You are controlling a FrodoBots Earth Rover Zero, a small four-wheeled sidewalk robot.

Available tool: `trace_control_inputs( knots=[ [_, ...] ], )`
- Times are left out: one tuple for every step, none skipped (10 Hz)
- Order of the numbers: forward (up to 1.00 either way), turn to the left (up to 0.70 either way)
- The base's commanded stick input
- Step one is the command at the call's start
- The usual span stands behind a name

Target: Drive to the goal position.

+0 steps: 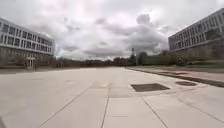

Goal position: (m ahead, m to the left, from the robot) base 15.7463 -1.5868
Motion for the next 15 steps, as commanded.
trace_control_inputs(
  knots=[
    [0.7,0.0],
    [0.7,0.0],
    [0.7,0.0],
    [0.7,0.0],
    [0.7,0.0],
    [0.7,0.0],
    [0.7,0.0],
    [0.7,0.0],
    [0.7,0.0],
    [0.7,0.0],
    [0.7,0.0],
    [0.7,0.0],
    [0.7,0.0],
    [0.7,0.0],
    [0.7,0.0]
  ],
)
